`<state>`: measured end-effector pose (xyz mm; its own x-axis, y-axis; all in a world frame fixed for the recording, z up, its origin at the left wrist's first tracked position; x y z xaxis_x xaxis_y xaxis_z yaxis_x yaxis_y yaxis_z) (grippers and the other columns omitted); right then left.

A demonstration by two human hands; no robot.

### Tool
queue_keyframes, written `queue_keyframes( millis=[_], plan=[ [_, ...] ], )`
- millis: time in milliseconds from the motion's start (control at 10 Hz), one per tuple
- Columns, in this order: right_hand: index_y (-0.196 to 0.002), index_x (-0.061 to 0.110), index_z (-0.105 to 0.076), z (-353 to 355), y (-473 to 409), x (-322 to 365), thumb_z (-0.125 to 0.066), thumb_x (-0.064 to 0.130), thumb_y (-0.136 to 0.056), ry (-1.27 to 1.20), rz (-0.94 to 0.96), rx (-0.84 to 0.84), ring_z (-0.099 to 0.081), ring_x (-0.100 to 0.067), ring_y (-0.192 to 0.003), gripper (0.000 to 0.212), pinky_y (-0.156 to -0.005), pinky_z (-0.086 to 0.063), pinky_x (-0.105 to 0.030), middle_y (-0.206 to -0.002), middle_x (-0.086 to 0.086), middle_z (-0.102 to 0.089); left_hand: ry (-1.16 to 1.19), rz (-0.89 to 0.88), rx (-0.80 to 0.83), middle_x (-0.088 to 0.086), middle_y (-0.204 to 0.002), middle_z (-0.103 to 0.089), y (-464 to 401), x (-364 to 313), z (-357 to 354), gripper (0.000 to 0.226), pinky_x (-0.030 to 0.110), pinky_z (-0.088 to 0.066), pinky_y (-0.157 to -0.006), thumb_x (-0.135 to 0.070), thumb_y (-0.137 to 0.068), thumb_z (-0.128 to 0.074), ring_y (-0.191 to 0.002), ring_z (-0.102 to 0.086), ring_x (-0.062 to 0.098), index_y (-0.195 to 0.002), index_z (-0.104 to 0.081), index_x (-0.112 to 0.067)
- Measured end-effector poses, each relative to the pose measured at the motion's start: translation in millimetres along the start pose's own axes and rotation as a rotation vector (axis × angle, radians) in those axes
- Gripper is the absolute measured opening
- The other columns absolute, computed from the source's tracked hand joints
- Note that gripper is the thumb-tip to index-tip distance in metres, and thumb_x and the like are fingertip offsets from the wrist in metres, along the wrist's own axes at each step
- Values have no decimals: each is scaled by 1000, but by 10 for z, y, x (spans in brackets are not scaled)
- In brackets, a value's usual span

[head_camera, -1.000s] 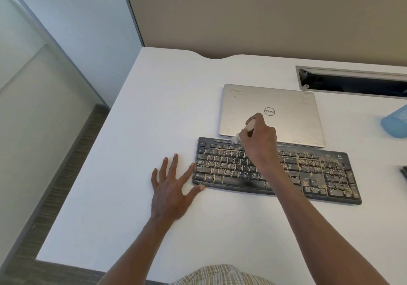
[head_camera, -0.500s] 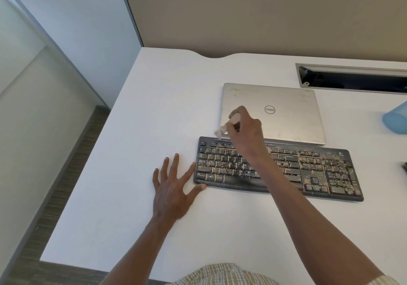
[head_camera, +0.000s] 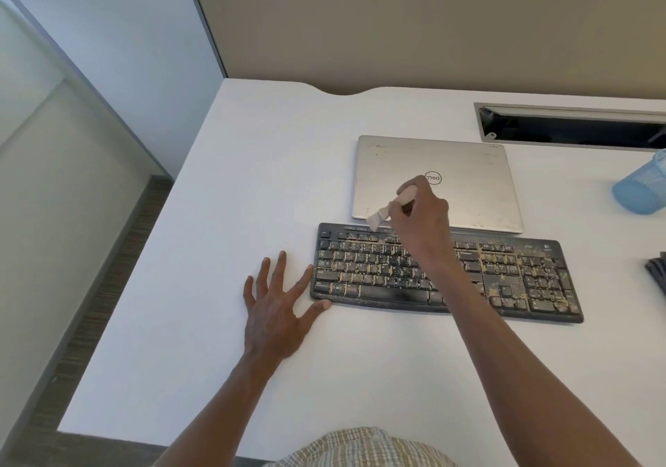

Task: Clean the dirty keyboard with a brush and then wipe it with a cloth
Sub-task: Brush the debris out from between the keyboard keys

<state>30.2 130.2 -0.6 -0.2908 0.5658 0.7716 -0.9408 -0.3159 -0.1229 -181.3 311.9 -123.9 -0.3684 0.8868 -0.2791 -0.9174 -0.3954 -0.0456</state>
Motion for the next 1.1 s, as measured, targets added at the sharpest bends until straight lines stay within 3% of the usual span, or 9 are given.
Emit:
queue_keyframes(
  millis=[300, 400, 900, 1000, 1100],
  plan=[
    [-105, 9, -48, 295, 66, -268, -56, 9, -93, 196, -21, -100, -54, -17, -55, 14, -44, -33, -20, -76, -5, -58, -4, -3, -4, 6, -169, -18, -4, -1, -2, 73, 59, -15, -121, -84, -90, -28, -156, -10, 32, -148, -45, -44],
    [-105, 9, -49, 296, 46, -205, -55, 9, -93, 84, -6, -142, -54, -13, -54, 13, -44, -35, -17, -76, -3, -58, 3, -9, -15, 6, -168, -19, -4, -2, -3, 72, 60, -17, -120, -83, -90, -31, -155, -12, 32, -148, -47, -43],
    [-104, 11, -48, 120, 6, -220, -56, 12, -90, 152, -33, -77, -59, -23, -60, 16, -48, -45, -33, -77, -6, -60, 4, -14, -22, 8, -168, -21, 0, -6, 1, 71, 61, -19, -119, -82, -90, -32, -155, -13, 34, -147, -48, -42],
    [-104, 10, -48, 79, 8, -216, -56, 11, -91, 186, -16, -46, -56, -20, -56, 16, -46, -37, -24, -75, -6, -59, 6, -13, -21, 7, -168, -21, -2, -10, 1, 72, 61, -18, -120, -82, -90, -31, -155, -13, 34, -147, -48, -42],
    [-104, 10, -48, 101, -2, -216, -57, 12, -91, 187, -22, -63, -56, -21, -56, 16, -47, -38, -25, -74, -7, -60, 5, -10, -13, 7, -168, -20, -3, -6, 5, 73, 60, -17, -120, -84, -90, -28, -155, -12, 33, -148, -48, -43]
  ],
)
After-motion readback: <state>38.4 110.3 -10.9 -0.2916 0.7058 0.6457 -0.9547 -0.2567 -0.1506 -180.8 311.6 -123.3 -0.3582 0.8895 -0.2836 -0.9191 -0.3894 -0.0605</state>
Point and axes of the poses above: each hand's wrist, its own y-axis away from the middle knuckle, its own z-axis out of the back of the hand, x = y × z, the point moved 9 cm from there along -y, towards the middle knuckle
